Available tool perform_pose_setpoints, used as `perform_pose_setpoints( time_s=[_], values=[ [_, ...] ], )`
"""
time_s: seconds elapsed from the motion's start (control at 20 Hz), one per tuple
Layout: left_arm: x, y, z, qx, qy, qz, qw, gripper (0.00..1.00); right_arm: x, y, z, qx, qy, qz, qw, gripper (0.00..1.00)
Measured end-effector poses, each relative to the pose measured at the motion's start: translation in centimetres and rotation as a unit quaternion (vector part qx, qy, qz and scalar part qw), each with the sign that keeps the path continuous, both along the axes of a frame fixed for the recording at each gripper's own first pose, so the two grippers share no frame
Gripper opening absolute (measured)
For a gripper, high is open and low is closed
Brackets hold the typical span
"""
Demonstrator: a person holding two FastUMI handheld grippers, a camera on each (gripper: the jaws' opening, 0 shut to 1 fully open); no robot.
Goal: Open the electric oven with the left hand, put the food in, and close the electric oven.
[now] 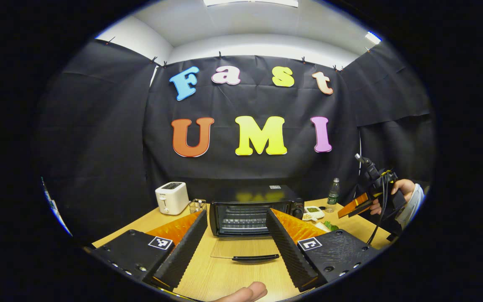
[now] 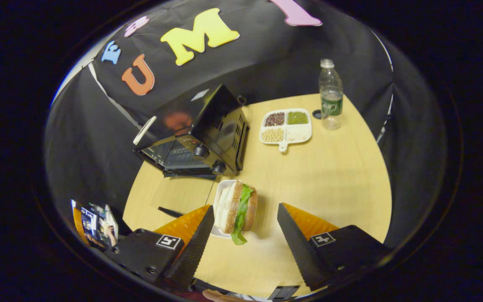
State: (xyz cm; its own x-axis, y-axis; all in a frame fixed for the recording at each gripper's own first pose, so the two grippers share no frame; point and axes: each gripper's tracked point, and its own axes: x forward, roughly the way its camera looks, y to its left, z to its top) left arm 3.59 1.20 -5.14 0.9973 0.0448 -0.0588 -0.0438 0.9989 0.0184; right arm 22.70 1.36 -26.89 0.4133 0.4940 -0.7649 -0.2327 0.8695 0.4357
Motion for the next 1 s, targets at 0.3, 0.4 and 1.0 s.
perform_pose_setpoints(
  time_s=[0.3,0.4,1.0],
  values=[
    [-0.1,-0.5,2.0,0.009,-0.024,0.006,1.0,0.93,1.0,2.1,-4.2,0.055,0.121,0.052,0.99,0.87],
    [0.1,-0.5,2.6,0.013,-0.029,0.013,0.999,0.93,1.2,2.8,-5.2,0.064,0.147,0.066,0.985,0.85],
    [-1.1,-2.5,2.6,0.011,-0.037,-0.016,0.999,0.93,-0.4,4.3,-5.7,0.094,0.199,0.037,0.975,0.41]
  ],
)
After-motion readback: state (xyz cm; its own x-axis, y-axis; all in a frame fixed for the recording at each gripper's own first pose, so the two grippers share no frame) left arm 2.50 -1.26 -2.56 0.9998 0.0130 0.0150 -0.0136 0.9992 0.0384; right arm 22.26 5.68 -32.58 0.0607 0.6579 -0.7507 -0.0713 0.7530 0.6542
